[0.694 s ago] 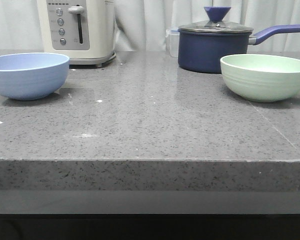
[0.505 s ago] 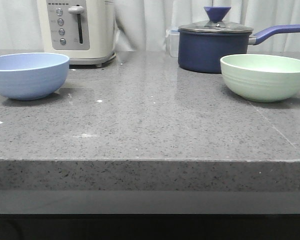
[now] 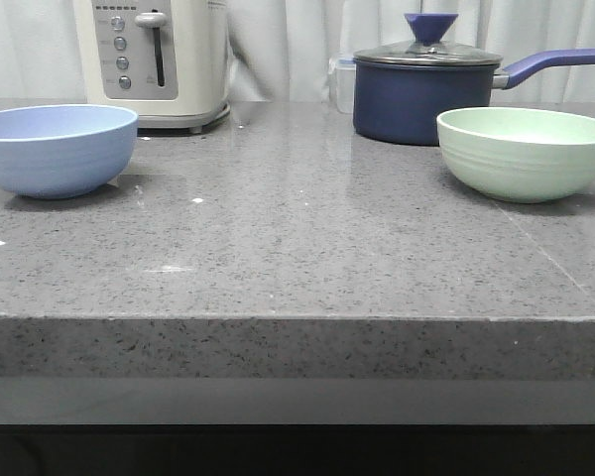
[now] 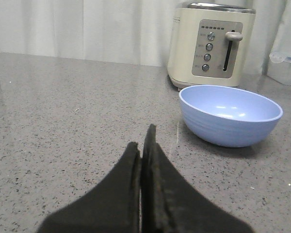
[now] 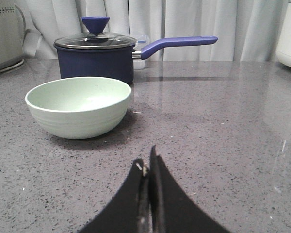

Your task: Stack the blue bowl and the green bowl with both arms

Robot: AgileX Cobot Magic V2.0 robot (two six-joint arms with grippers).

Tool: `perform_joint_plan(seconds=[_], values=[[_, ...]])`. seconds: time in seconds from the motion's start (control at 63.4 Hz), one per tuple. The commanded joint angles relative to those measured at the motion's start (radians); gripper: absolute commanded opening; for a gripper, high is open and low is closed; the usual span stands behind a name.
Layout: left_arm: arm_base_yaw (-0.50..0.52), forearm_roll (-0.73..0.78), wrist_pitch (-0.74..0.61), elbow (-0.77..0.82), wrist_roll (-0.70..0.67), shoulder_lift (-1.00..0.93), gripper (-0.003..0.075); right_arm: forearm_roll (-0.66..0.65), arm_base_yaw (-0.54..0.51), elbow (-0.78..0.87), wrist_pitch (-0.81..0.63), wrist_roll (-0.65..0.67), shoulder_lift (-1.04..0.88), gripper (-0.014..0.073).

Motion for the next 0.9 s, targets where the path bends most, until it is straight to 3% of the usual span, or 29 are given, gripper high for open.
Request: perform_joint_plan(seconds=[0.0, 0.615, 0.883], values=[[0.0, -0.003, -0.088, 0.004, -0.005, -0.017, -0.002, -0.01, 0.002, -0.015, -0.084, 0.002, -0.02, -0.0064], [0.0, 0.012, -0.099, 0.004, -0.005, -0.017, -0.002, -0.01, 0.002, -0.015, -0.084, 0.002, -0.02, -0.0064], [0.0, -0.079, -0.115, -0.075, -0.005, -0.017, -0.002, -0.01, 0.002, -0.086, -0.069, 0.001, -0.02, -0.0064]])
